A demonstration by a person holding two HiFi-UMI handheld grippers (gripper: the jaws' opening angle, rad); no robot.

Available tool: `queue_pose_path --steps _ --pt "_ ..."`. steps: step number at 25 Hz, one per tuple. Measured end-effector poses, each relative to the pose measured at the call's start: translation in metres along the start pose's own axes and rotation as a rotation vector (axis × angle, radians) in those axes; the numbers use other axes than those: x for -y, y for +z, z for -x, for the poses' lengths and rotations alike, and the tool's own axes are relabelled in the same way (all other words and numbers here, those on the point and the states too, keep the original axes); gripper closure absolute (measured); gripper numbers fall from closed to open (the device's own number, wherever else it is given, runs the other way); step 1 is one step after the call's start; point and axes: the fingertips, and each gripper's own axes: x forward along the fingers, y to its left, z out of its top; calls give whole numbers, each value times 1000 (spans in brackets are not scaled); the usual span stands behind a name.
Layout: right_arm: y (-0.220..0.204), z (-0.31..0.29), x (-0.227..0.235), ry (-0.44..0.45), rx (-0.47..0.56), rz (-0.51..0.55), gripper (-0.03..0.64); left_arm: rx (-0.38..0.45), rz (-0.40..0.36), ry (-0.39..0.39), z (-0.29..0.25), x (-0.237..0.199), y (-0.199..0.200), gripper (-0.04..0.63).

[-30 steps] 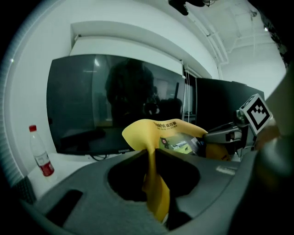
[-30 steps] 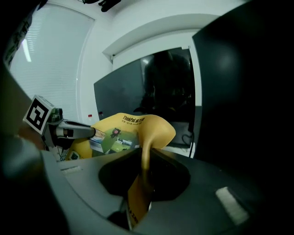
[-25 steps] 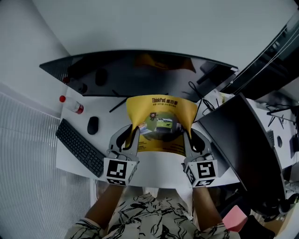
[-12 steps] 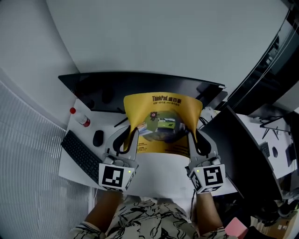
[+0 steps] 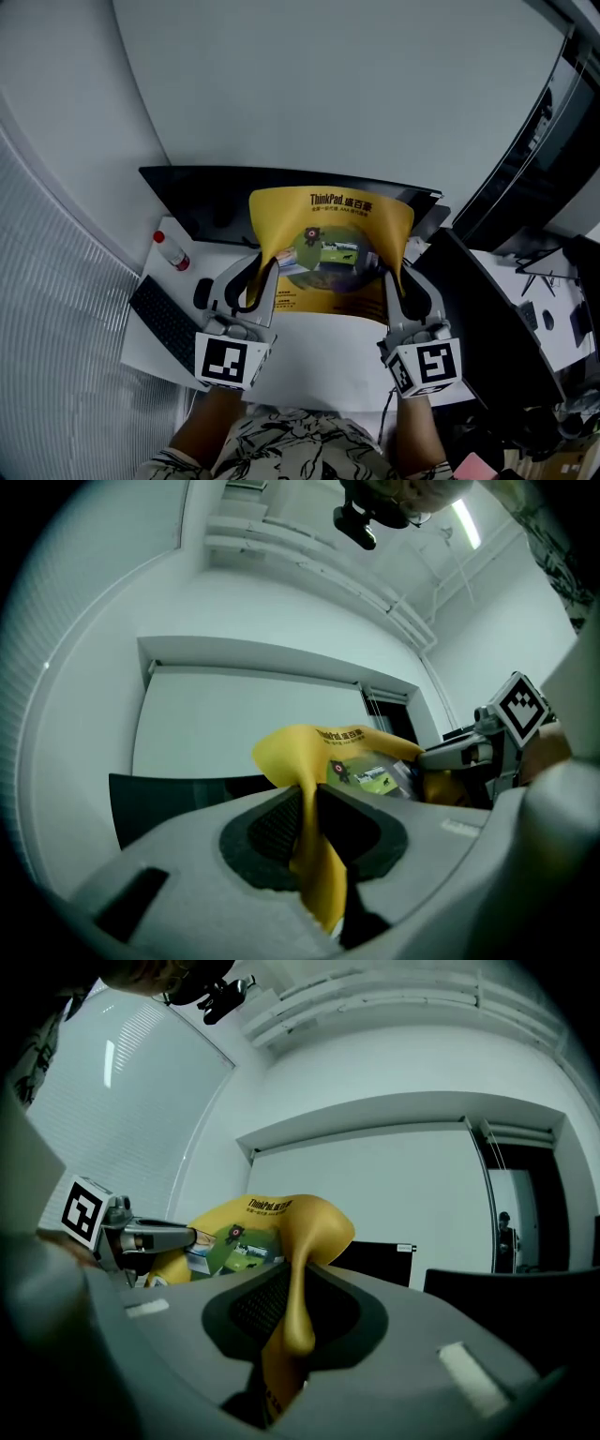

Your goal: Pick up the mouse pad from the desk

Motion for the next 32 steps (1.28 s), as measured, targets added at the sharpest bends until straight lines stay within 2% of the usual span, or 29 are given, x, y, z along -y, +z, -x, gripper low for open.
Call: queue_pose_path --steps 5,15,20,24,27,32 --pt "31 13 0 0 52 19 555 57 0 9 6 0 36 523" --pt "69 30 -4 -3 137 39 555 146 -5 17 21 2 80 525" --pt "77 35 -6 -8 172 58 555 179 -8 18 25 2 85 523" --pt "81 35 -7 -11 189 72 555 189 -40 15 27 2 83 523" --pt "83 37 -7 -12 197 74 555 189 -9 28 27 2 84 523" --pt "81 35 -6 -14 202 74 555 188 -15 32 28 2 85 523"
